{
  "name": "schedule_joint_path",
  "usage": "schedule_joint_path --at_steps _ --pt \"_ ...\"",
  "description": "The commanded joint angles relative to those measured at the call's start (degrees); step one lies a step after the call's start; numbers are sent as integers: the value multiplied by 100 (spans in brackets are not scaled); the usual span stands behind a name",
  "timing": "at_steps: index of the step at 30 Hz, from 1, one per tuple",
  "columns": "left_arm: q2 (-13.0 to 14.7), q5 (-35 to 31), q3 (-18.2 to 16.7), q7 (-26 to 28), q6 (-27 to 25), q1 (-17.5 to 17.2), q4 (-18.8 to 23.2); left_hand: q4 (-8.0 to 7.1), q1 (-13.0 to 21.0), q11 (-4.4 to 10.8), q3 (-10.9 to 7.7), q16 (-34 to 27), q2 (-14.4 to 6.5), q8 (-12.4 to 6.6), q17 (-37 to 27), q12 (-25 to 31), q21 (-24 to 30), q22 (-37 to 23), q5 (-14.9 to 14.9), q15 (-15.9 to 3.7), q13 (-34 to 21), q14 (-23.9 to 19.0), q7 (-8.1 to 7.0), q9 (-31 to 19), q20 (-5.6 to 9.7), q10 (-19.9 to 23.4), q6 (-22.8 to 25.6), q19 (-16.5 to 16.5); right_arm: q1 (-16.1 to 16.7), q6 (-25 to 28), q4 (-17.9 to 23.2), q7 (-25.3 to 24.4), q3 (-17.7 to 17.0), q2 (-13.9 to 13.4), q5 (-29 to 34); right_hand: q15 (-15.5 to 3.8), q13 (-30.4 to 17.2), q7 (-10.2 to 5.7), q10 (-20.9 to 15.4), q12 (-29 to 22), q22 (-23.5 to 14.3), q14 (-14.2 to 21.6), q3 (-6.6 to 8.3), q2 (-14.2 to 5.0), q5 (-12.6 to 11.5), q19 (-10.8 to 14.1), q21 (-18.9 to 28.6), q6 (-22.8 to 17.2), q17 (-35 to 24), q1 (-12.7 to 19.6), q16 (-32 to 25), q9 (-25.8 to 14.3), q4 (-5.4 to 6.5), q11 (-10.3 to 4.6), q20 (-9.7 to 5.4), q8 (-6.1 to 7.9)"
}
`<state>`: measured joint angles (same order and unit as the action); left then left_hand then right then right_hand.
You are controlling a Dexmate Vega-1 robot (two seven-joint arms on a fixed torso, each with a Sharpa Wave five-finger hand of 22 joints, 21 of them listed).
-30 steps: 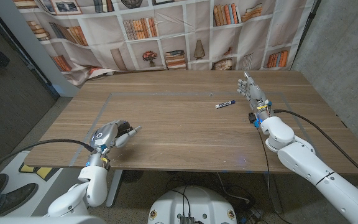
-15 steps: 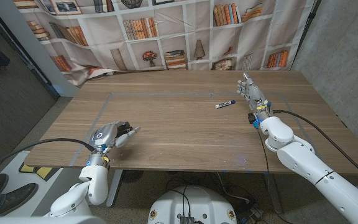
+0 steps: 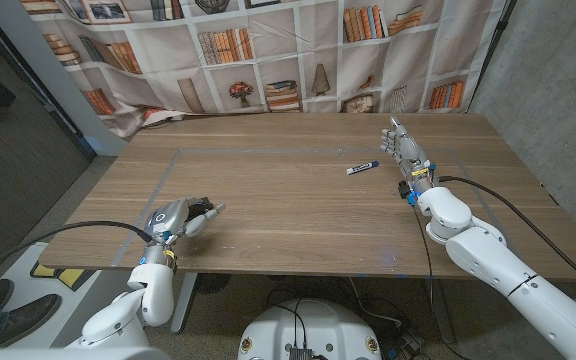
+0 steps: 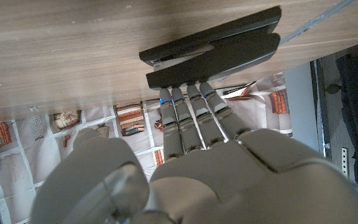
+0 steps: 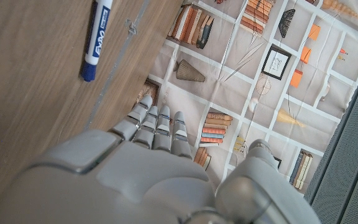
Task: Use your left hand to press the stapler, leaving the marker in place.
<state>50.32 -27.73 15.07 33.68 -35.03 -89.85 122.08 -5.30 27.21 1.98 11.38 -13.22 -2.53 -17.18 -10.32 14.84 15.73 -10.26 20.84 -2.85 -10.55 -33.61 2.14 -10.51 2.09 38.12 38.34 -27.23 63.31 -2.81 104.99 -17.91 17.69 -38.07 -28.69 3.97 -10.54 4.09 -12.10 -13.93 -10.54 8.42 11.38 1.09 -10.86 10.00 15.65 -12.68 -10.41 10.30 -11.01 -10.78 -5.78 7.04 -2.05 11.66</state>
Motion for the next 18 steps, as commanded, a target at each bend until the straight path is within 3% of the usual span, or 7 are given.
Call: schedule_joint_path --at_steps 1,8,18 --pt "137 -50 173 -305 -293 199 -15 -6 38 32 57 -42 -13 -47 -6 39 51 -24 26 16 -24 -146 20 -10 -2 149 162 -132 16 138 81 -74 22 -16 32 -1 -26 -13 -35 11 -8 35 -2 -46 -5 55 -6 -50 -16 9 10 -17 3 -12 15 -19" --pt "168 -192 351 -488 -643 408 -52 -16 53 46 97 -51 -24 -69 -5 51 57 -24 25 -12 -23 -333 21 -8 -4 364 380 -229 -15 187 58 -81 41 9 8 2 -27 -15 -35 16 -8 39 -4 -49 -4 56 -15 -53 -16 9 10 -17 2 -8 16 -19" --pt "313 -480 927 -1152 -1328 940 -64 -33 57 50 148 -67 -34 -84 -3 51 80 -25 21 -60 -22 -566 -16 -5 29 581 608 -383 -98 241 39 -60 79 2 34 -7 -27 -15 -43 20 -9 41 -7 -54 -4 63 -27 -55 -16 10 11 -17 1 -5 14 -20"
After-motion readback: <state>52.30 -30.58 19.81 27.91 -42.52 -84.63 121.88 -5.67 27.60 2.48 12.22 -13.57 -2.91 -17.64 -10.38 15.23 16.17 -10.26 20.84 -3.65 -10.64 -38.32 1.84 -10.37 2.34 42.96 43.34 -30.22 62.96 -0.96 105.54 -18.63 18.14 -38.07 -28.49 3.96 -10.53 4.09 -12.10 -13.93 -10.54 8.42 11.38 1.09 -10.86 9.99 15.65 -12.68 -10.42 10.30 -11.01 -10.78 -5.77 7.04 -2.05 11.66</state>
